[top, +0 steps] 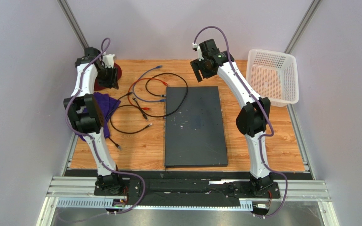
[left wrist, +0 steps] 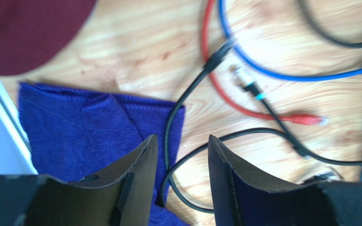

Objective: Pull the plug from the switch port

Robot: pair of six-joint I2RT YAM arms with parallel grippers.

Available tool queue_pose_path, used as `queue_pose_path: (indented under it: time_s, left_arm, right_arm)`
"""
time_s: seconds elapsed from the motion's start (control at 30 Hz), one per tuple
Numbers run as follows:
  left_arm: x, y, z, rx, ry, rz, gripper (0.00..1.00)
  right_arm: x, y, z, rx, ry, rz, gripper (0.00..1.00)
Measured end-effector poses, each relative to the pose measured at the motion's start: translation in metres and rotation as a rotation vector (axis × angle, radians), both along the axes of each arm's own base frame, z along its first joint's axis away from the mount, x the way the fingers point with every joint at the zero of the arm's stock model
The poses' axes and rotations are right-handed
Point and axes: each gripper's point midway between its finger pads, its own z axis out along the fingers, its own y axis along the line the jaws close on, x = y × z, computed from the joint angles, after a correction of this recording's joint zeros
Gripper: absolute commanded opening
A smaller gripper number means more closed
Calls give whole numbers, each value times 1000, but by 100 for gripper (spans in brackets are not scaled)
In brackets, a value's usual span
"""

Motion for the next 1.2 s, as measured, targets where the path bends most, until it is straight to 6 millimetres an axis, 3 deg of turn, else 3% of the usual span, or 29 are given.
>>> queue_pose_path:
  time_s: [0.17, 0.3, 0.47, 0.6, 0.8, 1.07, 1.2]
  left_arm:
    - [6, -36, 44, -120, -123, -98, 55]
    - [9, -83, 59, -209, -178, -244, 57]
    - [23, -165, 44, -284, -168, -427, 57]
    - [36, -207, 10, -360, -109, -468, 57]
    - [49, -218, -29, -504, -29, -417, 58]
    - [57, -210, -25, -533, -43, -377, 56]
    - [57, -210, -26, -533, -26, -348, 55]
  right_arm:
    - [-10, 5, -18, 3, 61, 56, 82]
    - [-31, 11, -43, 4, 155, 125, 80]
    - [-70, 18, -63, -4, 271, 206, 79]
    - [-84, 23, -54, -3, 278, 248, 79]
    - [-85, 28, -40, 10, 245, 276, 81]
    - [-67, 44, -17, 90, 184, 282, 77]
    - [-55, 51, -33, 90, 196, 262, 74]
